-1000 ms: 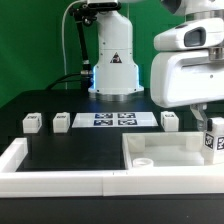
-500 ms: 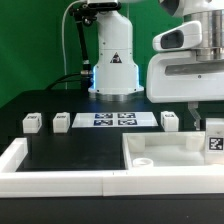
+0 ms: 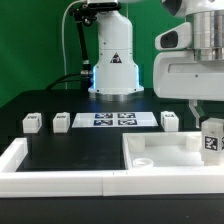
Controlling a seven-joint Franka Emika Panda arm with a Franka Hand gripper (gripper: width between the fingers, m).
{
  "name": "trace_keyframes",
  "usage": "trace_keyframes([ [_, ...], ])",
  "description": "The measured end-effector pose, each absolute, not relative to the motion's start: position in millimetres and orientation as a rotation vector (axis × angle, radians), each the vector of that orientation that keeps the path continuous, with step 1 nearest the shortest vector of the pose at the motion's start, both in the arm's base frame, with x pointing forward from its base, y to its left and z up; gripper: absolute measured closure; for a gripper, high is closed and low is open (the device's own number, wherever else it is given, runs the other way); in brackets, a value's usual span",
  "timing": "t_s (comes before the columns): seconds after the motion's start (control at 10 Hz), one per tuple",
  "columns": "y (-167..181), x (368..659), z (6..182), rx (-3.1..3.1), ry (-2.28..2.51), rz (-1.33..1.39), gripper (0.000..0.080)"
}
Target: Assemble square table
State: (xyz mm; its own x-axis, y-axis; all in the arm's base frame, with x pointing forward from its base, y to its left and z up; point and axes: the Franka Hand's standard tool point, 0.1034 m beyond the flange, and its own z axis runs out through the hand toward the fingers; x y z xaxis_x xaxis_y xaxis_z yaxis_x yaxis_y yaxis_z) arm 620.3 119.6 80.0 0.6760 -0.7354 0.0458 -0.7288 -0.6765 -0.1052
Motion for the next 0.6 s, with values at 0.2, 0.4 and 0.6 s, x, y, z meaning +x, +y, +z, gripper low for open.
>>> trace_keyframes([
  [0.2,119.6,620.1,79.9,-2.716,1.396,-0.118,0.0508],
  [0.4,120.4,619.9,79.7,-2.704,1.412,-0.114,0.0508],
  [0.6,120.7,619.8,79.7,-2.757,1.312,-0.119,0.0214],
])
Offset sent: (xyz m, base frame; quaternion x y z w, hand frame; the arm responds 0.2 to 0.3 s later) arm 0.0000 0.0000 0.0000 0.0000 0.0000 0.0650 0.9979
